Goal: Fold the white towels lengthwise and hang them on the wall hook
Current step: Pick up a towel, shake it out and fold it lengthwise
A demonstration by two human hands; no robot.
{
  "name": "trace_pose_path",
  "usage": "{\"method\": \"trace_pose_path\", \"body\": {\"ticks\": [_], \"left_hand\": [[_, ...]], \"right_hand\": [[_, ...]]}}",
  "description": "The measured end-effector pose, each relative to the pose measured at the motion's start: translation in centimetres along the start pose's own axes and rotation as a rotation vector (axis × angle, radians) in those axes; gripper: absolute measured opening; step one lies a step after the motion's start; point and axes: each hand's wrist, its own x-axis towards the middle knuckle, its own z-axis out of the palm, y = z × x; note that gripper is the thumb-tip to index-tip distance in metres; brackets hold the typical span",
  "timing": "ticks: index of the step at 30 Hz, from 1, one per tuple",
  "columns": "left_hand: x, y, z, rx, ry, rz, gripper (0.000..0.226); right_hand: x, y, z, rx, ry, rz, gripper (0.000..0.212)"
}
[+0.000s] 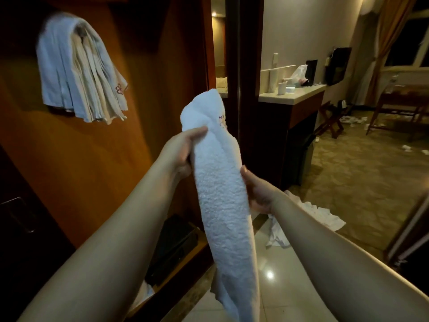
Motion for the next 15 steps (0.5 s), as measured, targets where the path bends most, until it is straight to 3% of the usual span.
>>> {"method": "trace_pose_path", "body": {"ticks": [6,10,15], "left_hand": [[2.2,2.0,-0.6,0.033,0.1,0.012,0.044],[2.7,3.1,-0.7,0.008,0.007,0.002,0.043],[2.7,4.2,-0.4,-0.014,-0.059,0.011,0.041]], "right_hand": [[0.2,0.2,0.2,-0.468,0.055,-0.133,0.084],[0.7,0.4,0.5,-0.497,0.146,-0.208,0.107],[1.4,1.1,0.5,-0.338,0.285,-0.336,0.081]]}}
